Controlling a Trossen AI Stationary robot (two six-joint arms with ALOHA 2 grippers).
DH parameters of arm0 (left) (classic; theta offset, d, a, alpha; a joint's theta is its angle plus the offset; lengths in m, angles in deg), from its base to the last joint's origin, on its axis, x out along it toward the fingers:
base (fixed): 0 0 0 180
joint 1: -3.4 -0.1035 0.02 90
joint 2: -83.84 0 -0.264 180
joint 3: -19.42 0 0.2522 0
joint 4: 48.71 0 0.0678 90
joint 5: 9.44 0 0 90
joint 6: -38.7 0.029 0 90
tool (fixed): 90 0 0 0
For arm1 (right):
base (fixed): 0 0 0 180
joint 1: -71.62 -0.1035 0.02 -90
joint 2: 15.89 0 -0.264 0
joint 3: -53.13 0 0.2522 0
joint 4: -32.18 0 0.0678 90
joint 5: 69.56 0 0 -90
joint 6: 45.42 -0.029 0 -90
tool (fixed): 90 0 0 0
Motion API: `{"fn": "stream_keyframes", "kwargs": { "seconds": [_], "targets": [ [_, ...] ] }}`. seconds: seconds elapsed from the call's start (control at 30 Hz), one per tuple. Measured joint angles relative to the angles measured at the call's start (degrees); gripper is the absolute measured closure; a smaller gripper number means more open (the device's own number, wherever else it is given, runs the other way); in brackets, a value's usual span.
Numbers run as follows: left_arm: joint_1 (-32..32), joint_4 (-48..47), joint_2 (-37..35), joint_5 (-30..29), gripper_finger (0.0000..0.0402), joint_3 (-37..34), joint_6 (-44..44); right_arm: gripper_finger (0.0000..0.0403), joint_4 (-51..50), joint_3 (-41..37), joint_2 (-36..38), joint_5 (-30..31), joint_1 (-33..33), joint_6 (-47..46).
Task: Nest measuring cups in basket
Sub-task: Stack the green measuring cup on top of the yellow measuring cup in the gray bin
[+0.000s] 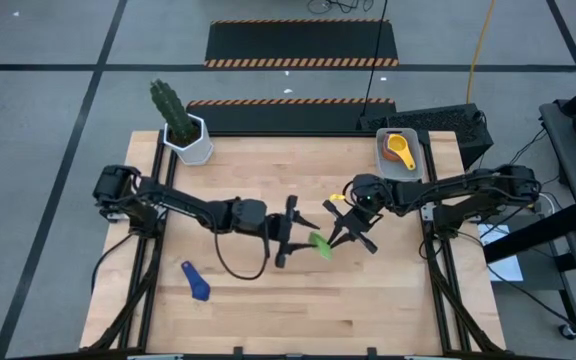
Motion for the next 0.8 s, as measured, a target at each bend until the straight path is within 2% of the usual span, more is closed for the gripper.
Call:
{"fn": "stream_keyframes", "kwargs": {
  "seconds": [0.37,0.5,0.67,0.8],
  "targets": [
    [-0.97,1.71,2.05,4.55,0.0320,0.02,-0.37,0.0402,0.43,-0.06,-0.04,1.71,-0.04,-1.01],
    [-1.11,5.17,4.35,5.66,0.0346,0.41,1.07,0.0402,-0.29,-0.11,-0.02,1.16,-0.07,-1.08],
    [-1.82,4.09,4.30,6.47,0.0389,0.39,2.28,0.0401,-0.80,-0.15,-0.04,3.17,-0.11,-1.50],
    [-2.45,0.60,2.18,6.20,0.0392,0.34,1.49,0.0399,-0.34,-0.15,0.00,6.54,-0.10,-2.56]
  ]
}}
